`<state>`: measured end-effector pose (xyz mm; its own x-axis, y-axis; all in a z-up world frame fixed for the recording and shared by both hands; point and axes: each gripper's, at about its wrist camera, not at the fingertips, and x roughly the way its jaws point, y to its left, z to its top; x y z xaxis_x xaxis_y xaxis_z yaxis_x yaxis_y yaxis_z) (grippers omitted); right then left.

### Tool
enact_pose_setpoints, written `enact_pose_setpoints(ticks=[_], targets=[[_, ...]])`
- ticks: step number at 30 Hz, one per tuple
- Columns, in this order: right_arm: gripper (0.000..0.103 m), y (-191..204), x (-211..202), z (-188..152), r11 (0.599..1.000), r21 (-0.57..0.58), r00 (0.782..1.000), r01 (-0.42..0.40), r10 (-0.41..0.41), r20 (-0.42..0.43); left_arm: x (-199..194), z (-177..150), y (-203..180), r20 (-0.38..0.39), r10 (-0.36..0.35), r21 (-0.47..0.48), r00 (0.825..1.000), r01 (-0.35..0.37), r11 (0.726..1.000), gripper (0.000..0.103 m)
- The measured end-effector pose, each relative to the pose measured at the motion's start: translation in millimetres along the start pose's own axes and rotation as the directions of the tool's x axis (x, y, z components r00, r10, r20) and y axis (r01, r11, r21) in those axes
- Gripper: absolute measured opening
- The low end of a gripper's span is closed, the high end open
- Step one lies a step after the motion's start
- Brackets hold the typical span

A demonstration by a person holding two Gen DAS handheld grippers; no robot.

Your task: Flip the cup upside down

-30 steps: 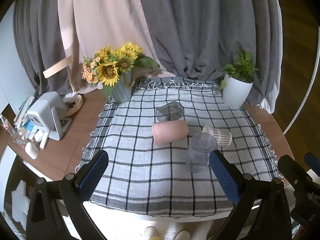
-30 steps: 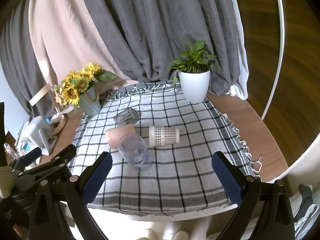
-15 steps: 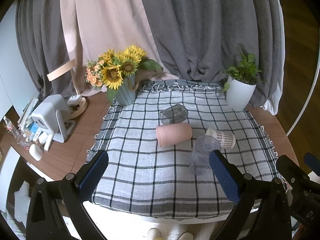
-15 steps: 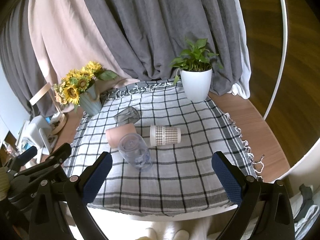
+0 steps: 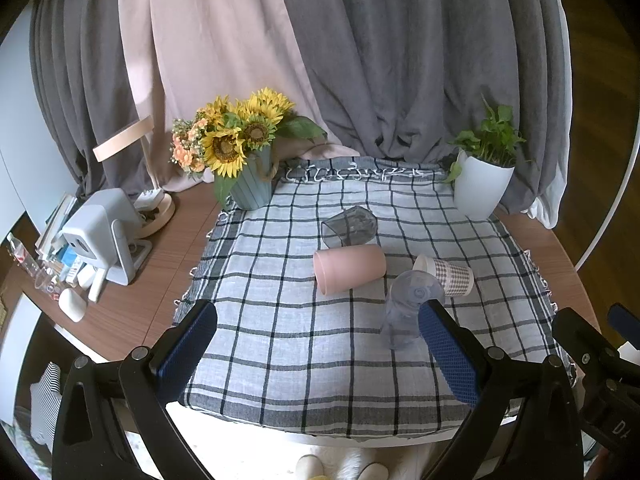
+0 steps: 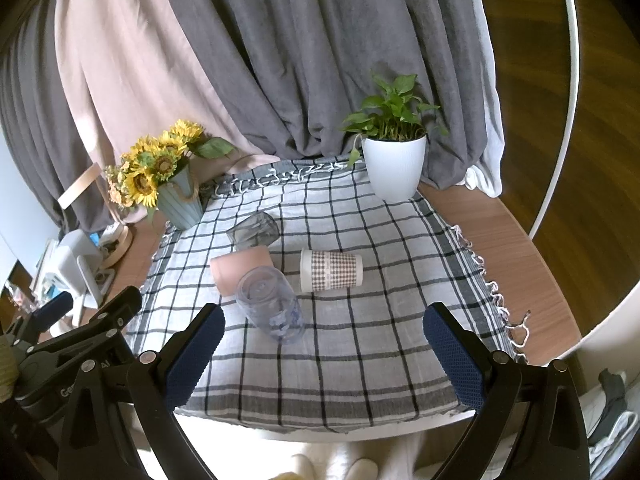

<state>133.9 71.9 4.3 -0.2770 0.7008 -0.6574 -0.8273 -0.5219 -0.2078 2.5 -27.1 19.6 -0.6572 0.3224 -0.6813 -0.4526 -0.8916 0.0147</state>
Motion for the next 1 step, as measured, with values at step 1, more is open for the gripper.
enact_pose_setpoints(ticks=[1], targets=[[0.1,0.0,-0.1,0.0,1.0,0.001,1.0,-0.002,0.002,0.0,0.8,-0.2,0.2,-0.001,0.0,-0.001,1.0,0.0,1.0,0.103]])
